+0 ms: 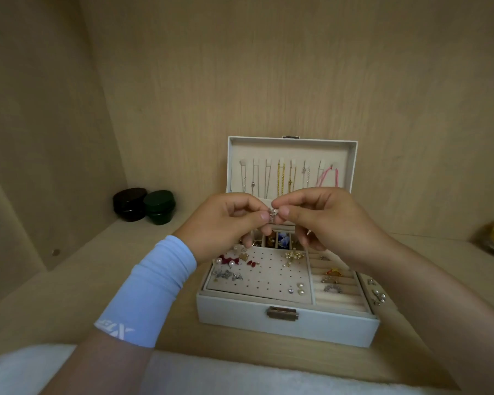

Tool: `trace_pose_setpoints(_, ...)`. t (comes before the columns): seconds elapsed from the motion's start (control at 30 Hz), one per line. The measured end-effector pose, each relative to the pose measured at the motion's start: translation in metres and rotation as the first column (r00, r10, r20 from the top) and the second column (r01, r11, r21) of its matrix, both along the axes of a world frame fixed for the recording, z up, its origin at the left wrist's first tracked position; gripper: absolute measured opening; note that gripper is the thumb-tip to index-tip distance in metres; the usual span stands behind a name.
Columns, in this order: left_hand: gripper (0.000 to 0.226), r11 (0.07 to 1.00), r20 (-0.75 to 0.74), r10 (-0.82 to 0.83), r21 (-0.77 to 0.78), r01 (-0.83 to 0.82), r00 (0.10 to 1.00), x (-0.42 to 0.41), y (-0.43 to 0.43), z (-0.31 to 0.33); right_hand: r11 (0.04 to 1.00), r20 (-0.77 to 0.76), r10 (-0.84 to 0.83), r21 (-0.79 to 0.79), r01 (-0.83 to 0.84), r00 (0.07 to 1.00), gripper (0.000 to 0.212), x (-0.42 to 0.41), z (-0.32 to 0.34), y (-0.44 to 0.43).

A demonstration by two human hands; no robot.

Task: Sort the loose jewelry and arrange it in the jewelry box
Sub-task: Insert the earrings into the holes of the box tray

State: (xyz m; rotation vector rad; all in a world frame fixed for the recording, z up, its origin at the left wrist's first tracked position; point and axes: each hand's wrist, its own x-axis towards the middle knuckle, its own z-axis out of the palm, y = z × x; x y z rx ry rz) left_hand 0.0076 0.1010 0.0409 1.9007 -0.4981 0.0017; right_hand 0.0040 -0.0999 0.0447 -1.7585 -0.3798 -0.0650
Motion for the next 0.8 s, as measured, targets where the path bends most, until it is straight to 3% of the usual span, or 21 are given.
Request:
trace_pose_setpoints(0.2, 0.013, 1.000, 0.011, 0.015, -0.010, -0.015, 1.000, -0.006, 0.007, -0.007, 0.981, 0.231, -0.006, -0.187, 0.050, 0.973, 0.020, -0.002, -0.006, 0.009)
trace_pose_setpoints(0.4, 0.010, 0.999, 0.021, 0.028, 0.043, -0.029, 0.999, -0.006, 0.017, -0.016, 0.948, 0.495, 0.066, -0.302, 0.100, 0.866, 0.014, 0.001, -0.024, 0.014)
trace_pose_setpoints(0.53, 0.008, 0.983, 0.087, 0.064, 0.168, -0.077, 0.994, -0.006, 0.030, -0.023, 0.893, 0.491, 0.132, -0.436, 0.112, 0.861, 0.012, 0.000, -0.031, 0.018)
trace_pose_setpoints(0.67, 0.011, 0.880, 0.165, 0.062, 0.455, -0.132, 0.984, -0.008, 0.040, -0.025, 0.765, 0.449, 0.232, -0.632, 0.124, 0.863, 0.006, -0.001, -0.042, 0.023)
trace_pose_setpoints(0.8, 0.011, 0.842, 0.180, 0.002, 0.531, -0.099, 0.984, -0.007, 0.041, -0.028, 0.703, 0.477, 0.279, -0.693, 0.162, 0.833, 0.002, -0.006, -0.042, 0.029)
